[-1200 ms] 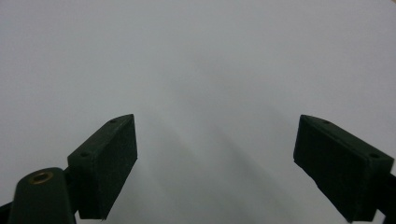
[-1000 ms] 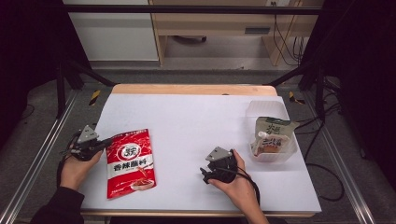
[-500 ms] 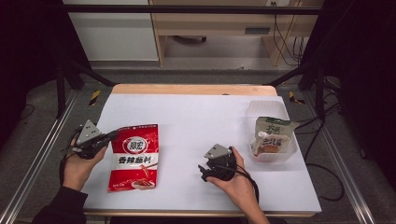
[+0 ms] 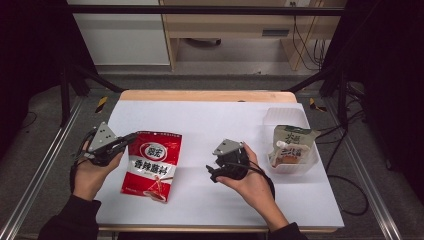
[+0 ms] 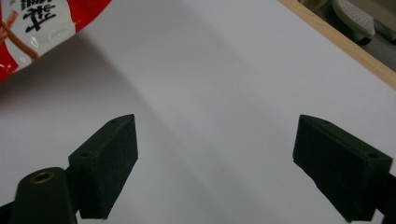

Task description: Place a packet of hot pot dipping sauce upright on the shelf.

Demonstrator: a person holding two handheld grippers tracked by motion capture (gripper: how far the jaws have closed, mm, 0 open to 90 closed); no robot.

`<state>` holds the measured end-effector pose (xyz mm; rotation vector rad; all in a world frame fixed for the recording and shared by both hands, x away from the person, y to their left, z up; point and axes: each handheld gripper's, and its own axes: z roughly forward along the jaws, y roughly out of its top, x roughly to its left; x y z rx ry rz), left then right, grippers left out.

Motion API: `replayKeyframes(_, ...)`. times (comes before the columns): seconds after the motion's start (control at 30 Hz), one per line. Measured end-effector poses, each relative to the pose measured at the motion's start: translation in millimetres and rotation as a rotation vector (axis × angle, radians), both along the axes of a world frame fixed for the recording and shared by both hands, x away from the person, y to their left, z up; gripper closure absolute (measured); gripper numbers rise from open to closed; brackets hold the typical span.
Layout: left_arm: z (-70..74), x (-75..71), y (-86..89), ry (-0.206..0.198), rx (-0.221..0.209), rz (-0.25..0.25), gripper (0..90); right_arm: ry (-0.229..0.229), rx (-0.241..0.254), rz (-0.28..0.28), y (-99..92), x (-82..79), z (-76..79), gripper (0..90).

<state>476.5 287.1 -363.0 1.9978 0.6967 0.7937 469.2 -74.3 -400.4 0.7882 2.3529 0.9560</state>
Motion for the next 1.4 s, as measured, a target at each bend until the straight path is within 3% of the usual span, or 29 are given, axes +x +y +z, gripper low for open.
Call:
replayKeyframes(0.4,19.5,-2.2,-33.3,-0.044,0.008,-0.052,90.0,0.007,0.004,0.069,11.8,11.1,30.2,14.4)
replayKeyframes(0.57,19.4,-2.2,-44.6,-0.053,0.018,-0.072,90.0,0.040,0.022,0.113,16.8,12.6,41.7,13.6)
replayKeyframes(0.8,22.1,-3.0,-44.7,-0.056,0.022,-0.073,90.0,0.100,0.036,0.181,29.5,13.8,48.6,13.4)
replayKeyframes(1.13,35.2,-5.5,-55.9,-0.080,0.026,-0.092,90.0,0.132,0.059,0.226,45.0,19.3,55.2,22.2)
replayKeyframes(1.4,41.3,-8.4,-66.1,-0.088,0.031,-0.113,90.0,0.147,0.049,0.259,47.9,24.4,64.5,40.3)
